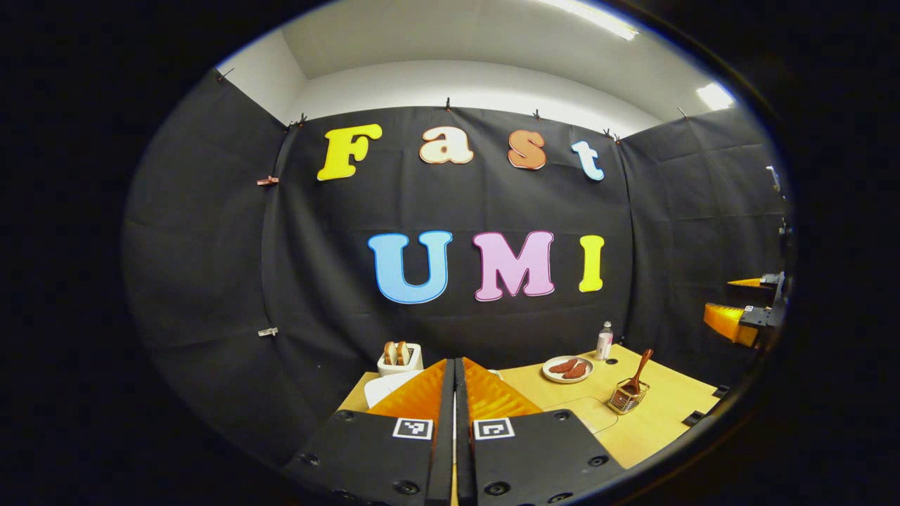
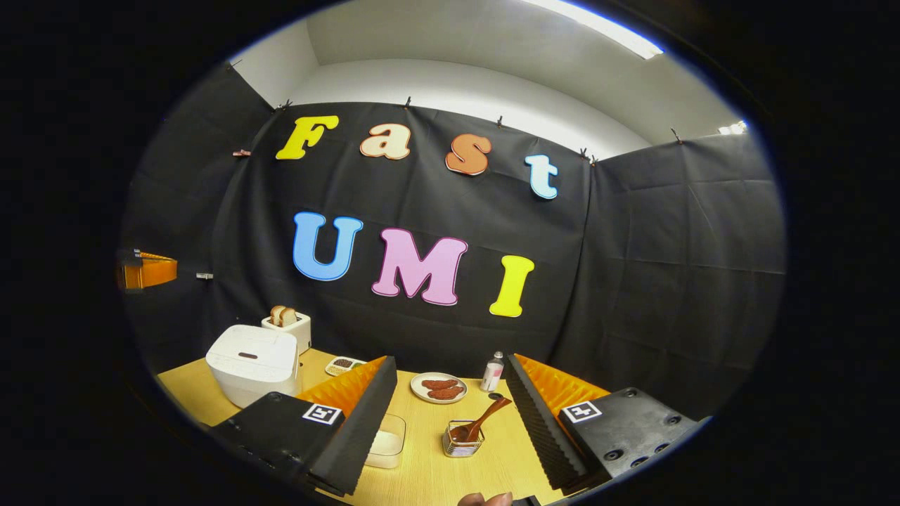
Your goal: Close the left gripper, press the button to open the rice cooker; take a wooden spoon from the chopstick holder with the right hand, scoop a spoonful of rice and pour it into the rice cooker, then put the wooden spoon back into the chopstick holder.
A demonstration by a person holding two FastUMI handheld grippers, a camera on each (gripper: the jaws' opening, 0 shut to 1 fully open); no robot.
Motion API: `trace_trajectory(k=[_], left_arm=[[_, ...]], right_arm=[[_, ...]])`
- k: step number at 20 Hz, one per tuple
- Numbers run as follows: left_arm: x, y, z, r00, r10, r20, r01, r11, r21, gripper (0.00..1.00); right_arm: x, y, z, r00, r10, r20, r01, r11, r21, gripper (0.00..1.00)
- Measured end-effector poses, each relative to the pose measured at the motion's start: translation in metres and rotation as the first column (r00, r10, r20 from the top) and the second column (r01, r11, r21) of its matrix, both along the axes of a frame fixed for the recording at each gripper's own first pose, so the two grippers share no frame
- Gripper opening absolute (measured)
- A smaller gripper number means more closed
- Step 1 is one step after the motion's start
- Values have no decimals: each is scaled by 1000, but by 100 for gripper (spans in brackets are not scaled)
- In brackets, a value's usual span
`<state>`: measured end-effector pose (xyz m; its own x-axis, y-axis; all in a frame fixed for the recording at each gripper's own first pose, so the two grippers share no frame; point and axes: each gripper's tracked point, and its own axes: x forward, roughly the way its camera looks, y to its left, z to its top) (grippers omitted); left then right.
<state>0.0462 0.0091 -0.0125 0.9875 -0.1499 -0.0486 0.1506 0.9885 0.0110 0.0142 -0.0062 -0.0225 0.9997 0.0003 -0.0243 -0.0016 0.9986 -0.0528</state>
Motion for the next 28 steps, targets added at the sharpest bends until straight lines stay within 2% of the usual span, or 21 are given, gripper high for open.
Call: trace_trajectory(k=[5, 8, 11, 13, 17, 19, 26, 28], left_arm=[[51, 26, -26, 995, -66, -78, 65, 998, -19, 7], [90, 32, -52, 979, -130, -155, 115, 988, -100, 7], [127, 37, -96, 942, -167, -291, 111, 973, -201, 7], [146, 37, -127, 912, -183, -367, 99, 967, -237, 7], [171, 34, -187, 825, -175, -537, 54, 971, -233, 7], [177, 32, -205, 795, -162, -585, 36, 975, -221, 7], [184, 17, -234, 752, -144, -644, 29, 982, -186, 7], [185, 17, -233, 749, -136, -649, 10, 981, -193, 8]], right_arm=[[1, -4, -6, 1000, -5, -14, 5, 1000, 2, 98], [3, -2, -8, 1000, -4, -17, 4, 1000, -4, 98], [3, -4, -9, 1000, -10, -23, 10, 1000, -21, 98], [3, -9, -8, 1000, -21, -22, 20, 999, -37, 98], [4, -23, -21, 997, -51, -58, 50, 999, -5, 97], [3, -34, -27, 994, -77, -73, 77, 997, -3, 98], [-1, -55, -45, 985, -126, -115, 127, 992, 2, 98], [-1, -59, -48, 984, -134, -119, 135, 991, -4, 98]])
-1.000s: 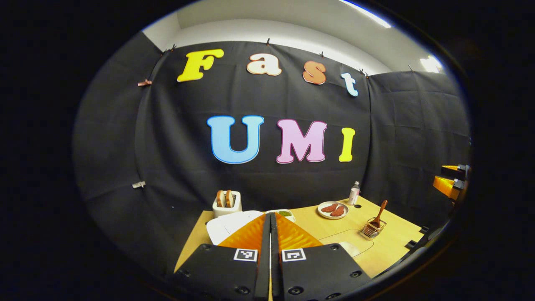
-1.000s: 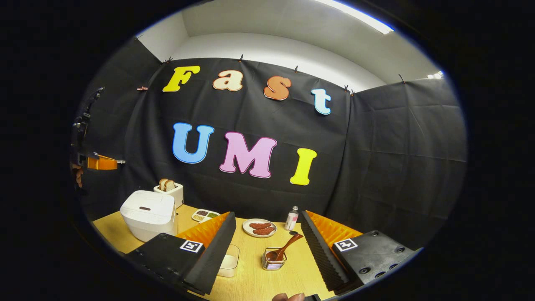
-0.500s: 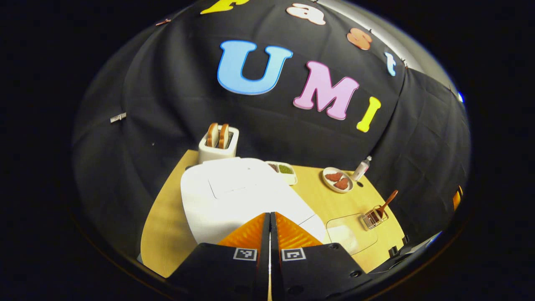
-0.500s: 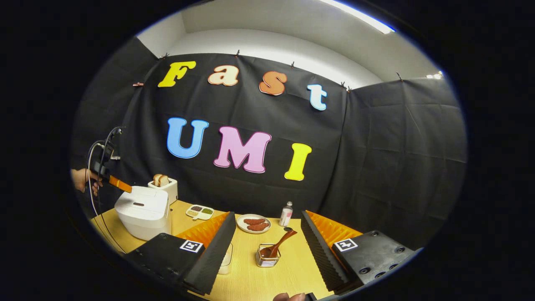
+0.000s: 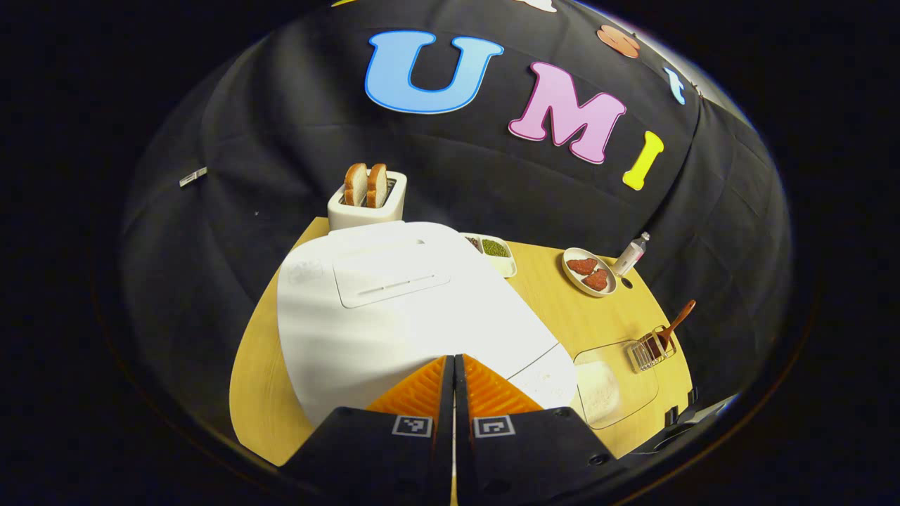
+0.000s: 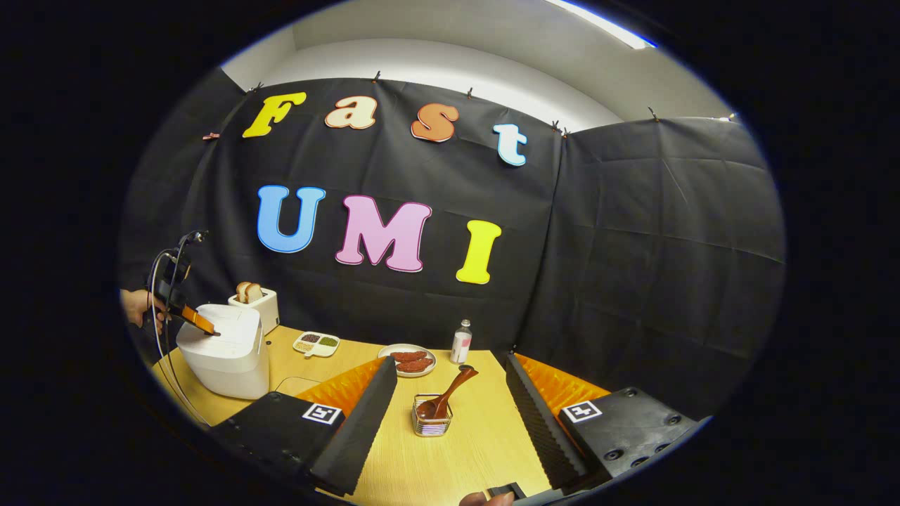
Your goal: Close the left gripper, press the button to open the rice cooker; take a wooden spoon from the chopstick holder with the right hand, scoop a spoonful of rice and pour it into the rice cooker, then put the wooden spoon back into the chopstick holder.
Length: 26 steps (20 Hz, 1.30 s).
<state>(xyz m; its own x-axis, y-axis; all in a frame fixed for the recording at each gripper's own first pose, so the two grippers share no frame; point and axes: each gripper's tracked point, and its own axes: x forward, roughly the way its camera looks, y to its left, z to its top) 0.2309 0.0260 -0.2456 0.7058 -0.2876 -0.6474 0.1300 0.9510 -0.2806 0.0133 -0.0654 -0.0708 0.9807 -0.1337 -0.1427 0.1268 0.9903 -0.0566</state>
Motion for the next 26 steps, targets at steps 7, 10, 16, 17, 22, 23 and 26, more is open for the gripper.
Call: trace_trajectory(k=[7, 10, 16, 17, 22, 23, 26], left_arm=[[-6, -1, -7, 998, 7, -69, -5, 1000, 23, 8], [6, 2, 21, 998, 26, 54, -28, 999, 32, 8], [26, 37, 152, 880, 129, 458, -150, 989, 9, 8], [23, 40, 172, 851, 138, 506, -161, 987, 1, 8], [-24, 39, 247, 727, 162, 667, -171, 984, -52, 51], [-34, 37, 255, 710, 159, 686, -174, 984, -48, 67], [-76, 30, 269, 678, 166, 716, -187, 981, -49, 92]], right_arm=[[-2, -5, -2, 1000, -1, -8, 1, 1000, -1, 98], [-4, -8, 0, 1000, -1, -1, 1, 1000, -13, 98], [-9, -17, 5, 1000, -17, 21, 17, 1000, 10, 98], [-9, -17, 7, 1000, -16, 24, 16, 1000, 11, 98], [-10, -16, 10, 1000, 6, 31, -7, 1000, 3, 98], [-9, -16, 10, 999, 10, 32, -10, 1000, 4, 98], [-10, -14, 11, 999, 21, 37, -22, 1000, 12, 98]])
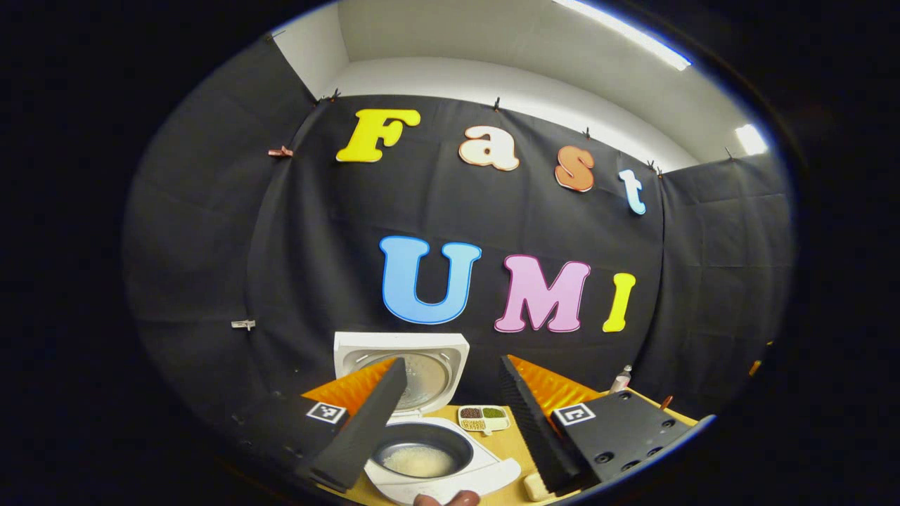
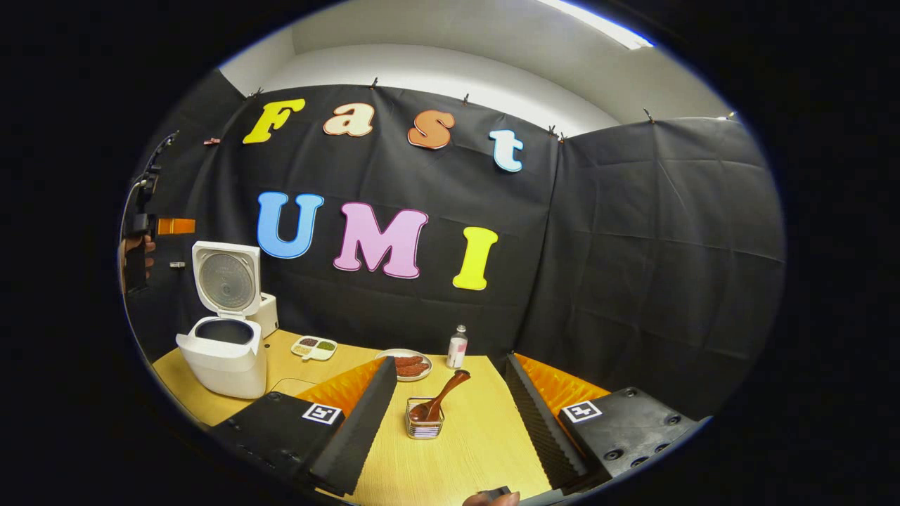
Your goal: Close the left gripper, press the button to open the rice cooker; take a wooden spoon from the chopstick holder with the right hand, scoop a spoonful of rice and pour it into the rice cooker, then put the wooden spoon back into the chopstick holder.
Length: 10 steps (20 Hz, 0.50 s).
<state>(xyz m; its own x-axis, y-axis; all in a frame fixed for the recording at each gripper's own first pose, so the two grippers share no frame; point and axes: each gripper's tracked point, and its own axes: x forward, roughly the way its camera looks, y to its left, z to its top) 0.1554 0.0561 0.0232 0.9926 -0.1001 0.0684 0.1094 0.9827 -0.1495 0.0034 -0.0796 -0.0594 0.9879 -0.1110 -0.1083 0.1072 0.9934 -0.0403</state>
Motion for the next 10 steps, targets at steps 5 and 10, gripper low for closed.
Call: trace_trajectory(k=[5, 10], left_arm=[[-63, -10, 12, 997, 62, 37, -63, 997, 34, 95], [-111, -19, 5, 990, 136, 29, -139, 984, 116, 95]], right_arm=[[6, 3, -4, 1000, 31, -1, -31, 999, 16, 98], [17, 5, -10, 997, 75, -9, -74, 996, 48, 98]])
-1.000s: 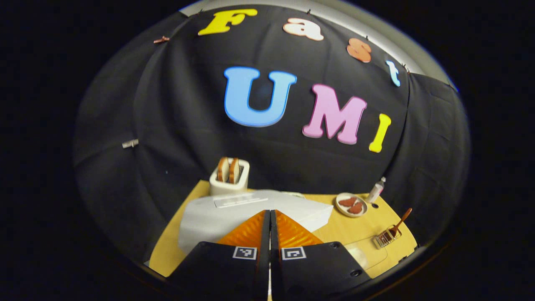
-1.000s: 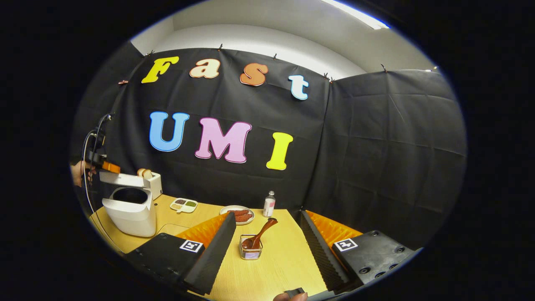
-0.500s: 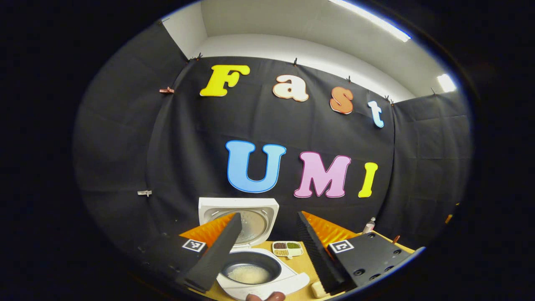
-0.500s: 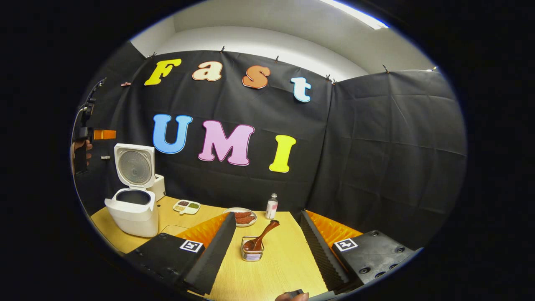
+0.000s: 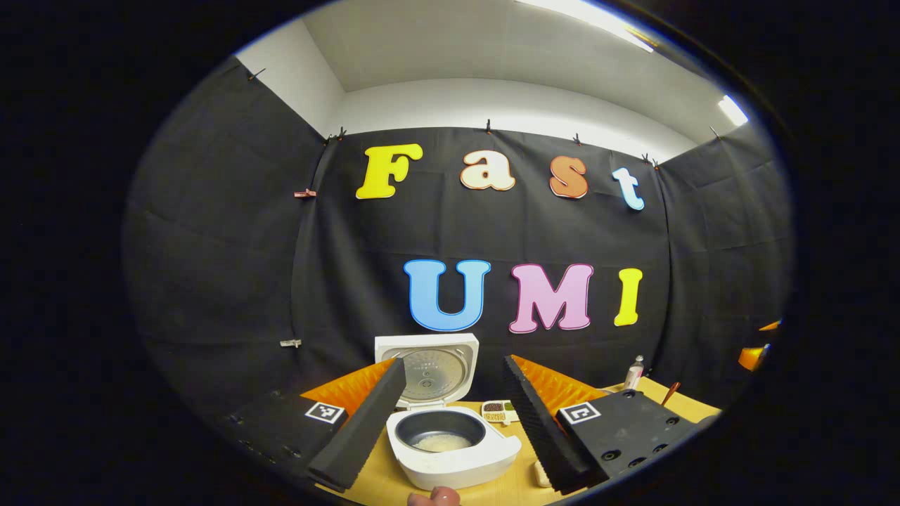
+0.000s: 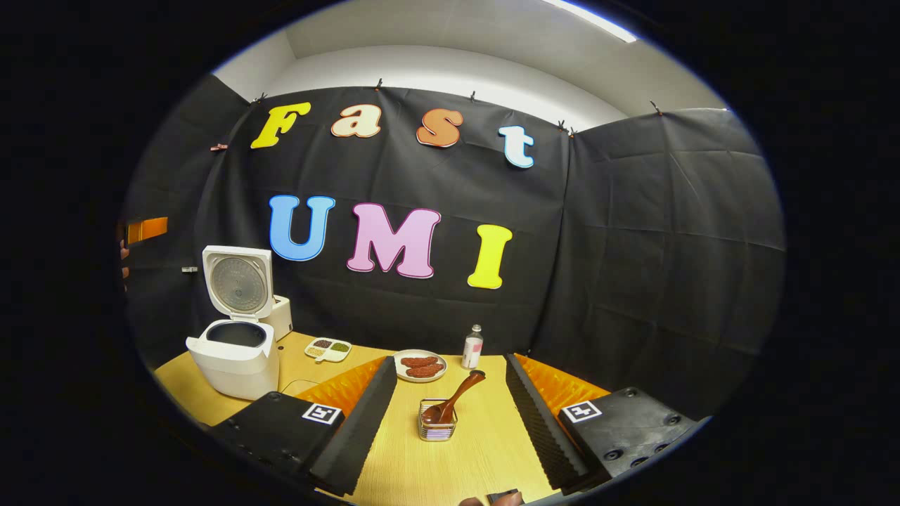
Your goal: Close the left gripper, press the button to open the rice cooker; take a wooden spoon from the chopstick holder with the right hand, scoop a spoonful of rice and pour it into the rice cooker, then put the wooden spoon back into the chopstick holder.
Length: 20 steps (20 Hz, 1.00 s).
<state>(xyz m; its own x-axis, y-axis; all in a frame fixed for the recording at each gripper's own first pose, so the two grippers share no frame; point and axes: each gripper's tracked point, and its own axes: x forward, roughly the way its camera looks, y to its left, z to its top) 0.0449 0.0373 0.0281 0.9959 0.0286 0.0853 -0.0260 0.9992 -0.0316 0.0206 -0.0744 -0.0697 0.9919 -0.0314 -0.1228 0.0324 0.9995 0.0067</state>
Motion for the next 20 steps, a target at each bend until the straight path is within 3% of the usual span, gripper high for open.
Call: trace_trajectory(k=[8, 13, 20], left_arm=[[-23, -21, -28, 995, 35, -91, -39, 998, -46, 95], [-19, -26, -29, 993, 64, -100, -69, 996, -48, 95], [-13, -47, -28, 989, 95, -117, -99, 995, -32, 95]], right_arm=[[30, -14, -31, 997, 44, -56, -41, 997, 65, 98], [48, -26, -50, 996, 69, -59, -66, 997, 51, 98], [79, -31, -109, 981, 140, -135, -124, 985, 123, 98]])
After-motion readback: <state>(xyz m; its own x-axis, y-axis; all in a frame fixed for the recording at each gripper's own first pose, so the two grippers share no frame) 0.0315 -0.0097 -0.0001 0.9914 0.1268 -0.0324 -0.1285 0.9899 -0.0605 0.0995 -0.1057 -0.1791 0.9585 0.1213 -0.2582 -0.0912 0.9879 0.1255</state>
